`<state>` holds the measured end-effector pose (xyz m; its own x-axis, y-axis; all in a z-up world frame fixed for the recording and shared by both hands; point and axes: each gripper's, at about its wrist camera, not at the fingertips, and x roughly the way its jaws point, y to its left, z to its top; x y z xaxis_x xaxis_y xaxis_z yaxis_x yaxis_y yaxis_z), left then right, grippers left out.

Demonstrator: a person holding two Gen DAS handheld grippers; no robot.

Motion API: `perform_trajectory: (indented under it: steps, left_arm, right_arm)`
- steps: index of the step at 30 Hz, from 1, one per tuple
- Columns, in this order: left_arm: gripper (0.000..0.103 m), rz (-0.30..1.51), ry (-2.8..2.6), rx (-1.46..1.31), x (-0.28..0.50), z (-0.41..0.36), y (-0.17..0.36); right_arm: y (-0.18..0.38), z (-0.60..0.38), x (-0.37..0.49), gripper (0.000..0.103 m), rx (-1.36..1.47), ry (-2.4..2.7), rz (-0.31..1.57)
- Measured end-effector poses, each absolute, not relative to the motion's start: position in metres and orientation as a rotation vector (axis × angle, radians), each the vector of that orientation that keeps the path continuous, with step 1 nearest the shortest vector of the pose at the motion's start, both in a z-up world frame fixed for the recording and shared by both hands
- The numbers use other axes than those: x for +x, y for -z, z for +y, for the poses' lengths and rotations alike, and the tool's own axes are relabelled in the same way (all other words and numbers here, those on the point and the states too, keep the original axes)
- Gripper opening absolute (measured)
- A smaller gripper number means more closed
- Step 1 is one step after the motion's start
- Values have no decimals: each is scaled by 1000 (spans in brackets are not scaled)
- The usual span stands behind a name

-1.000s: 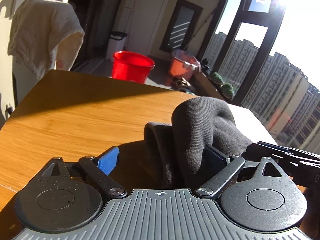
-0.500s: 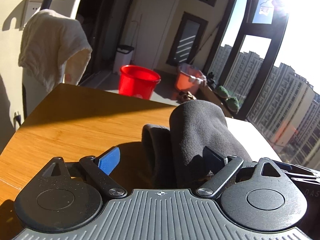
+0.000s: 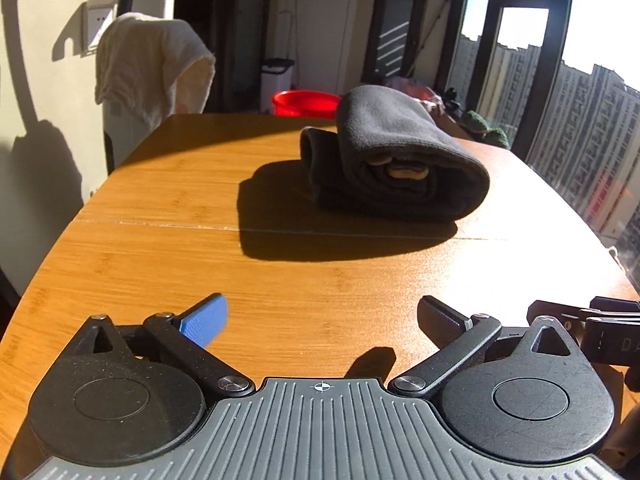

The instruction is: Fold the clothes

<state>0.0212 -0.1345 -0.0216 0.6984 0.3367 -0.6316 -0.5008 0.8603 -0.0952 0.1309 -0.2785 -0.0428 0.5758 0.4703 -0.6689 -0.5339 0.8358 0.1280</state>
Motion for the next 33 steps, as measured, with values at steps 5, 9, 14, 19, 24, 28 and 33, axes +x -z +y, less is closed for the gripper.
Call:
perform_trajectory:
  steps: [5, 9, 14, 19, 24, 28, 33]
  left_arm:
    - [103, 688, -521, -208, 21, -131, 24]
    - [103, 704, -532, -181, 24, -130, 25]
    - [103, 700, -531, -183, 22, -130, 25]
    - [103, 700, -534, -184, 22, -131, 25]
    - [103, 699, -565, -195, 25, -129, 25]
    - [103, 699, -571, -197, 28, -125, 25]
    - [103, 696, -583, -205, 31, -118, 25]
  right_arm:
    - [49, -261, 129, 103, -189, -518, 745]
    - [50, -263, 129, 103, -182, -524, 738]
    - [51, -263, 129, 103, -179, -526, 731]
    - [51, -265, 128, 103, -180, -526, 728]
    - [51, -263, 129, 103, -182, -531, 727]
    - [51, -257, 134, 103, -188, -543, 726]
    - [51, -254, 137, 103, -189, -547, 725]
